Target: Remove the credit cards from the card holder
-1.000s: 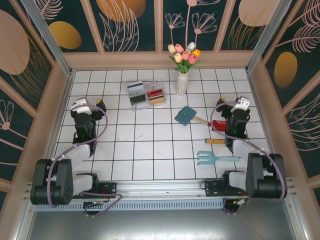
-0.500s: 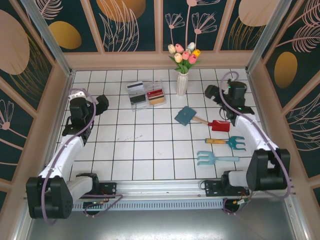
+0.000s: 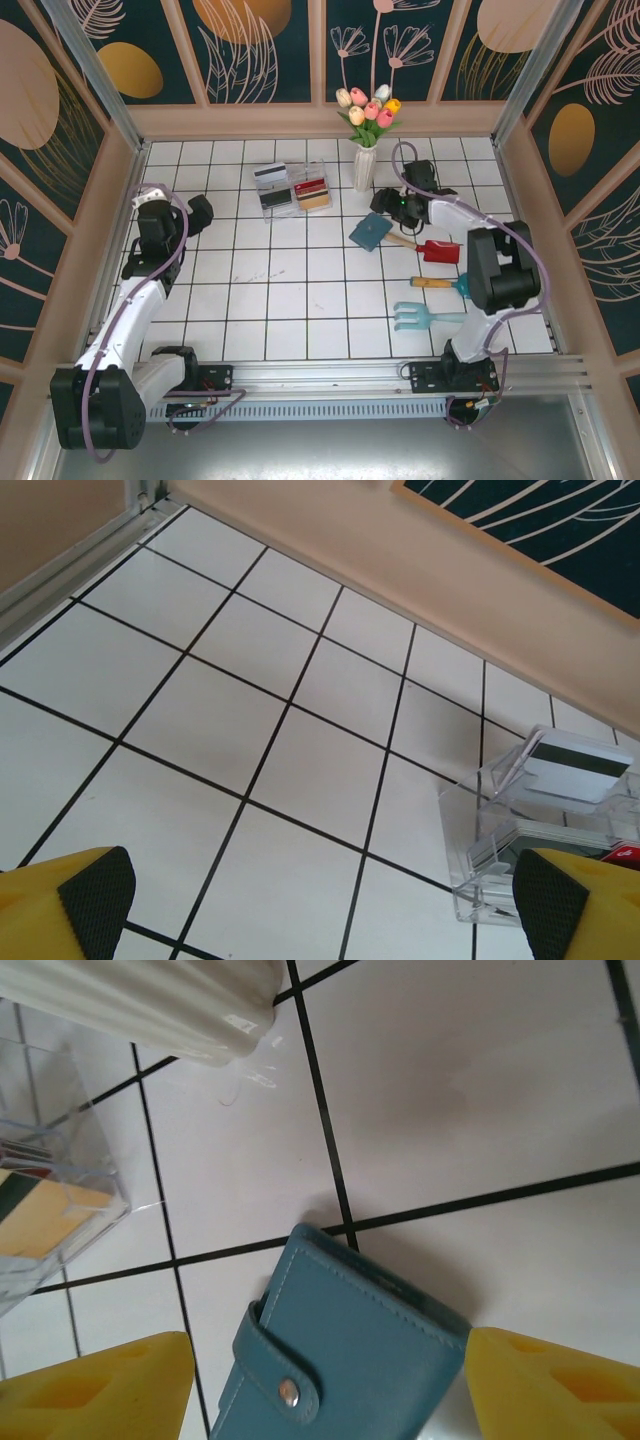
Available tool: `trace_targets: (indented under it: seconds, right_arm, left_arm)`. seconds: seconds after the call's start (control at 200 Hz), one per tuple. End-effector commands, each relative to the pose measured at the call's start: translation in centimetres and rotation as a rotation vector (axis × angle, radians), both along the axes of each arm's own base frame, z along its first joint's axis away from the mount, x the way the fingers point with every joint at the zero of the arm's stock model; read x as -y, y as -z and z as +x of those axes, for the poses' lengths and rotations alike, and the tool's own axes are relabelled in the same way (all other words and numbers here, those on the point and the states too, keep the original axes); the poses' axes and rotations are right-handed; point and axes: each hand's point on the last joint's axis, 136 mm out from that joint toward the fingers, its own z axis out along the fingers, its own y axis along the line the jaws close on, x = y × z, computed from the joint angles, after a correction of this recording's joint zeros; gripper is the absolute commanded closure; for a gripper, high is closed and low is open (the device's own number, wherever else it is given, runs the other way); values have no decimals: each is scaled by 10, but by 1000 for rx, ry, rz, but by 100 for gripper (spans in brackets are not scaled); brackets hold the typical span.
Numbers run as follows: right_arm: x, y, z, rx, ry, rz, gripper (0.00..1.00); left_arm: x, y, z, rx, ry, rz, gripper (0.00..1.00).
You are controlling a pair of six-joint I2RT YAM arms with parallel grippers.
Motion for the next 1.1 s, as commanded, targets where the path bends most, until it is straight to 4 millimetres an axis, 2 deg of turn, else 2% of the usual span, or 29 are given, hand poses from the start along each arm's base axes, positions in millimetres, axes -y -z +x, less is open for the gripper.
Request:
trace_targets:
  seconds: [0.0, 0.175, 0.28, 0.42, 0.611, 0.726, 0.816, 0.936, 1.096]
  right_arm:
    - [-2, 11, 3, -51, -14, -62, 27]
    - [-7, 32, 7, -97, -42, -92, 27]
    - [-18, 38, 5, -122, -82, -93, 31]
    - [-39, 32, -3, -109, -146, -71, 34]
    - [-57, 26, -22, -113, -198, -60, 35]
    - [-71, 15, -34, -106, -244, -36, 35]
    - [-80, 9, -41, -101, -266, -23, 35]
    - [-92, 11, -53, -123, -294, -7, 34]
    - [-97, 27, -64, -170, -287, -42, 34]
  left_arm:
    - [-8, 1, -2, 8, -46, 1, 1]
    - [-3, 4, 0, -6, -11, 3, 2]
    - [-4, 4, 0, -17, -13, 11, 1]
    - [-7, -1, -2, -11, -25, 25, 1]
    - [-4, -10, -3, 32, -11, 17, 1]
    - [-6, -11, -4, 34, -24, 17, 1]
    - [-9, -21, -6, 53, -41, 17, 1]
    - [-6, -33, -7, 93, -31, 0, 1]
    - [2, -30, -7, 78, 14, -14, 1]
